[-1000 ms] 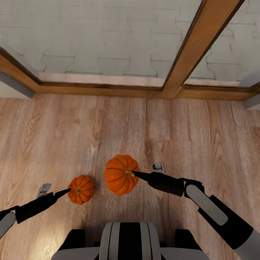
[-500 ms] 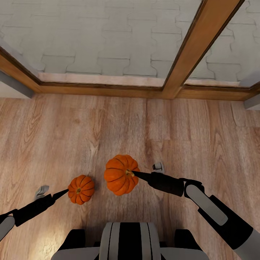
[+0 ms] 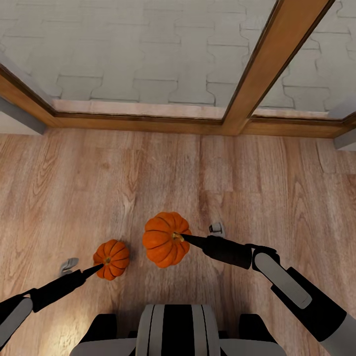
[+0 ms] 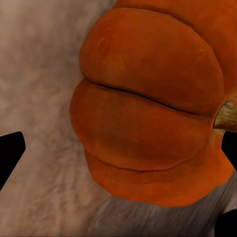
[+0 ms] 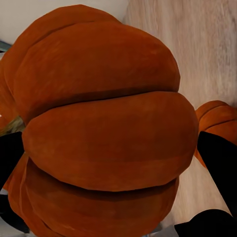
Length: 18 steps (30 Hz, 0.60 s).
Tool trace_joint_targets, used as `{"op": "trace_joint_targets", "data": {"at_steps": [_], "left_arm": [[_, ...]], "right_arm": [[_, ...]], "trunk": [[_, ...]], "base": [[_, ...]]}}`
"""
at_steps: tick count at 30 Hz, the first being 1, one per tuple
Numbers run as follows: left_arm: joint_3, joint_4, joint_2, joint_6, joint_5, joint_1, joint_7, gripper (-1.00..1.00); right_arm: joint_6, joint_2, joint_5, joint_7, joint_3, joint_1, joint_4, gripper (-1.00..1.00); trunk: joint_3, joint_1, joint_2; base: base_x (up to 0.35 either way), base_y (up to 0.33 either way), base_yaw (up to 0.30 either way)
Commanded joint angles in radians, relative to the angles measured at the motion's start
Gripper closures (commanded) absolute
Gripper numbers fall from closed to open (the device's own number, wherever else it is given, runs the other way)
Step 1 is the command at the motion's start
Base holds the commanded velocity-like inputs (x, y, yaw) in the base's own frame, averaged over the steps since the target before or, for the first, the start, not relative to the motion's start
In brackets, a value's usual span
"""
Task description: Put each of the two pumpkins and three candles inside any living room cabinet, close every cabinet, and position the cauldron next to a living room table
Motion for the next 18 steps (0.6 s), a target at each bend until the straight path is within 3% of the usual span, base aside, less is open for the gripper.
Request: {"op": "trace_joint_targets", "data": {"at_steps": [1, 18], "left_arm": [[-0.002, 0.0, 0.0, 0.008, 0.01, 0.0, 0.001, -1.0], [0.001, 0.0, -0.003, 0.007, 0.008, 0.0, 0.001, -1.0]], "right_arm": [[0.004, -0.001, -0.009, 0.0, 0.001, -0.001, 0.0, 1.0], [0.004, 0.003, -0.009, -0.014, 0.001, -0.001, 0.001, 1.0]], "trunk": [[0.0, 0.0, 0.0], [0.0, 0.0, 0.0]], "base": [[0.0, 0.0, 0.0], [0.031, 0.0, 0.0]]}}
